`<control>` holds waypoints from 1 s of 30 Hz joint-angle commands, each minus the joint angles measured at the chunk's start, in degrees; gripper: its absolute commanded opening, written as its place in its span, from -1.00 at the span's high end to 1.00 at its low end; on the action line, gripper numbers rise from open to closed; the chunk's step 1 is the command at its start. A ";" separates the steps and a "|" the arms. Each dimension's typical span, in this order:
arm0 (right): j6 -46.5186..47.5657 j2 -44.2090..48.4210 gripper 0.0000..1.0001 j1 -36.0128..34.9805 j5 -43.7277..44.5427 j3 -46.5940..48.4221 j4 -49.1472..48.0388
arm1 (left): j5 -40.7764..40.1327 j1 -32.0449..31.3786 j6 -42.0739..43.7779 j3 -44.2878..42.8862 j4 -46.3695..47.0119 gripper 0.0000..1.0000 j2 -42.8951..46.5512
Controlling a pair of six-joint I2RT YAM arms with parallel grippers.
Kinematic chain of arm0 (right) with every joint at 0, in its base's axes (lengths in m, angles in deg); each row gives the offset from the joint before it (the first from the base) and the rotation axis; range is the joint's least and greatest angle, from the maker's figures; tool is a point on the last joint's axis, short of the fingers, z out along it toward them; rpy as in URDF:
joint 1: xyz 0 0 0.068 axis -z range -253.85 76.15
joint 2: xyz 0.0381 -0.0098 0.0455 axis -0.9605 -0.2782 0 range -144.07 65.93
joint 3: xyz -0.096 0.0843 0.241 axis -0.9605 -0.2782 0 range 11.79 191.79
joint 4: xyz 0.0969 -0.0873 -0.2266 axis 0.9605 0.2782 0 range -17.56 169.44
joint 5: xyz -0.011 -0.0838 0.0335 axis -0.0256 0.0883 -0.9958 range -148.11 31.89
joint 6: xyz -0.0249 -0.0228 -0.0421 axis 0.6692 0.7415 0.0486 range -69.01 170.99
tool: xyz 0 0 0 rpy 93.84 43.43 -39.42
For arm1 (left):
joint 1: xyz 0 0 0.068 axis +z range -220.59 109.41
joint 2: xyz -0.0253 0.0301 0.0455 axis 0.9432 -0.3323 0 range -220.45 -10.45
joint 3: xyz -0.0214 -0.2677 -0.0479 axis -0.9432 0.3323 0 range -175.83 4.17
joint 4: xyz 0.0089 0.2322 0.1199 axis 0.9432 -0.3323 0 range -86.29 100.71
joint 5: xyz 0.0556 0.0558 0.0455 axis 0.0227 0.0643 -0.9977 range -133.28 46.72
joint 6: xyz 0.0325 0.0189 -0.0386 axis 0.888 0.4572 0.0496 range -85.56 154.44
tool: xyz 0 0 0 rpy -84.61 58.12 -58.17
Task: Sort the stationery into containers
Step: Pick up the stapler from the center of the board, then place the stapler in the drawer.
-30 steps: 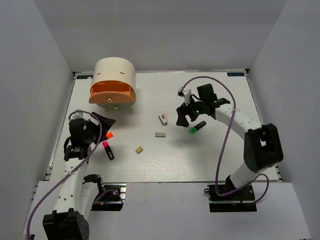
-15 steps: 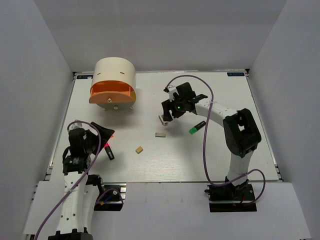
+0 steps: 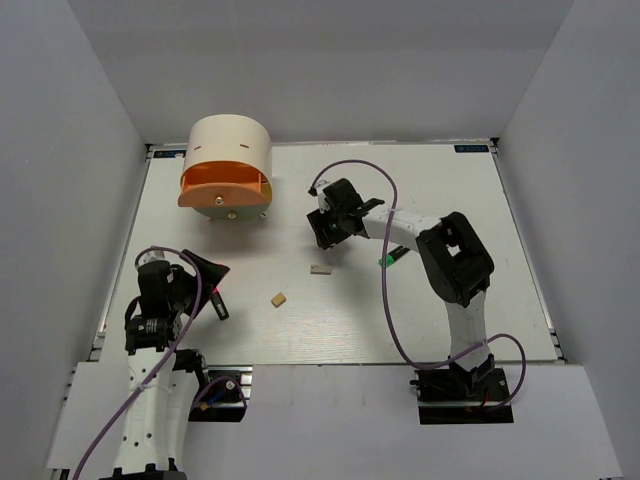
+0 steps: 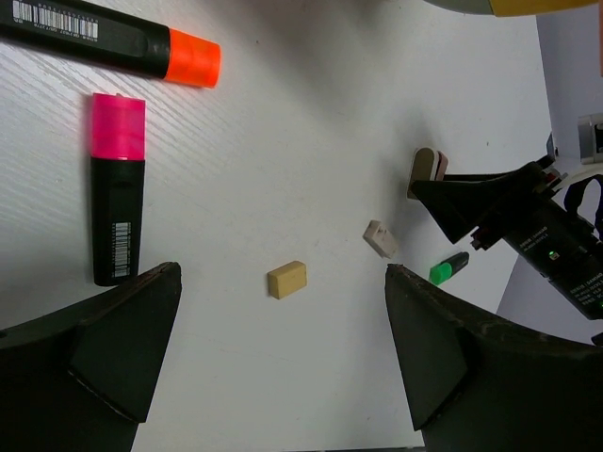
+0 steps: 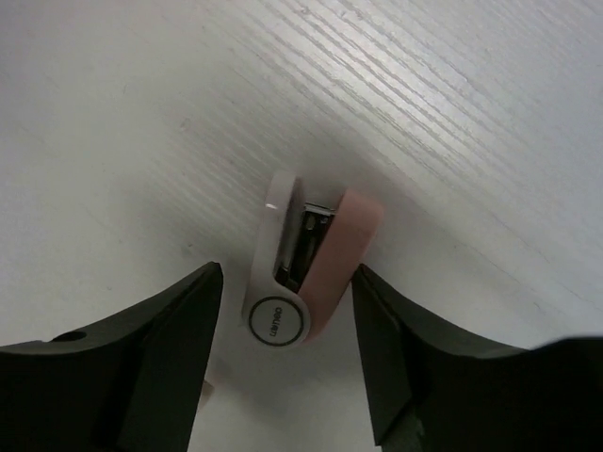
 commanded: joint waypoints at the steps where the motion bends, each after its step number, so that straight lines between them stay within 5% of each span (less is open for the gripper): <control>1: 0.76 -0.06 -0.24 -0.22 4.44 1.21 -2.43 | -0.58 0.15 -0.19 0.04 0.11 -0.99 -0.09; 5: 2.26 0.47 0.25 -0.30 3.82 0.68 -2.25 | -0.05 0.15 -0.19 1.09 1.95 -0.99 -0.62; 9: 5.24 5.28 0.52 -0.13 0.77 -2.38 -4.35 | 0.47 0.15 -0.19 1.09 3.71 -0.96 -0.62; 18: 20.26 22.26 0.65 -0.22 -17.78 -1.96 -11.22 | 2.93 -0.37 -1.42 5.13 10.21 -0.94 -1.15; 23: 25.29 19.03 0.65 -1.62 -28.59 7.79 -11.92 | 3.46 -0.37 -1.42 5.14 12.76 -0.94 -2.99; 30: 21.78 7.68 0.56 -4.08 -31.77 24.76 -17.95 | 3.46 -0.37 -0.89 5.14 13.91 -0.94 -3.00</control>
